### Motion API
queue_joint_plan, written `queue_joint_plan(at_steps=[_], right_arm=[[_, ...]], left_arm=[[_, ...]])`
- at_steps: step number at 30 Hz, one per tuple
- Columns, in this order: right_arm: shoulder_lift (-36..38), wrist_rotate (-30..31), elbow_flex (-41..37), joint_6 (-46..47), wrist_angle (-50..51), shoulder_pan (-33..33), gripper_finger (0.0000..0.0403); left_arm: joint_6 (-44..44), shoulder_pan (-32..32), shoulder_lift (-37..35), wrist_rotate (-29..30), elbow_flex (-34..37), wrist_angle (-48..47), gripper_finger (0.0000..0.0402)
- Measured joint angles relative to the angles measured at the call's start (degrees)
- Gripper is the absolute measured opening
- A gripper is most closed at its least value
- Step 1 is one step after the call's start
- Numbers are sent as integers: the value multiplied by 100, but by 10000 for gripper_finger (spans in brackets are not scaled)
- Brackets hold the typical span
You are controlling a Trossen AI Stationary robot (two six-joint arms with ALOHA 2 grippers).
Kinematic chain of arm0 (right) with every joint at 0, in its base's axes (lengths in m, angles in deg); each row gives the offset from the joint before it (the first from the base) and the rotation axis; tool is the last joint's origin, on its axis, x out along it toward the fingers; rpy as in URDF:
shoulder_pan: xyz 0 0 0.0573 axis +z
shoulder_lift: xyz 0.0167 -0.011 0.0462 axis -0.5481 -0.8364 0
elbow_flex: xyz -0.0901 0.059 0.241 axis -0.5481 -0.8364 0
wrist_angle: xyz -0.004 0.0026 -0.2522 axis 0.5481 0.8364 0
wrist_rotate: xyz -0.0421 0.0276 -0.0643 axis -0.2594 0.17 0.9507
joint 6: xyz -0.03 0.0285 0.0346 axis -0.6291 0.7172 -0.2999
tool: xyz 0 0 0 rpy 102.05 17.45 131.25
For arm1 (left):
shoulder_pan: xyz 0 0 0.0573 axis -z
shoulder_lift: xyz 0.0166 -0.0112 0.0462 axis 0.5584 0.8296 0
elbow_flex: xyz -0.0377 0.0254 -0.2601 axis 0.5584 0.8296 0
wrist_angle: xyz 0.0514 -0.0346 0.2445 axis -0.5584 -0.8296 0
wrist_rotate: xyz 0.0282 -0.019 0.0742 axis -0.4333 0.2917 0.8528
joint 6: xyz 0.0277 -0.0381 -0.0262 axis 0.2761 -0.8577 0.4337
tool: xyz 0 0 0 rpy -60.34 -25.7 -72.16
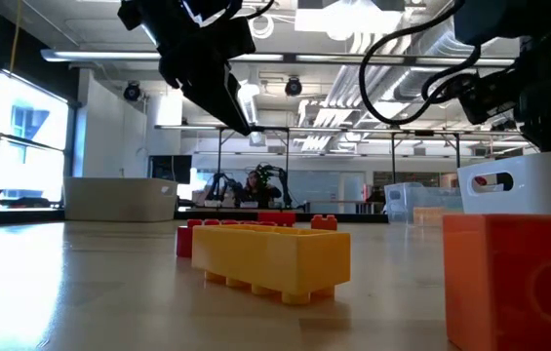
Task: Sort & place blocks by color
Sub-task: Put the orange game piece into the white bin, then put the yellow game piece into the transparent bin
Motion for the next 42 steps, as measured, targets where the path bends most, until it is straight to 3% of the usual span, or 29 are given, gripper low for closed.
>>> queue_joint_plan(at_steps=[11,21,29,35,42], right_arm=[[26,298,-41,123,-3,-4,169],[30,253,544,-137,406,55,169],[30,289,991,-164,511,493,169],[30,-374,1022,-55,447,827,169],[30,-499,1022,162,226,1277,179]], left_arm=[[0,0,0,0,2,7,223],[-2,-4,0,0,2,5,223],[-20,-2,0,-2,2,3,223],[-13,-2,0,-2,2,-1,223],[-2,-2,0,-2,2,-1,223]])
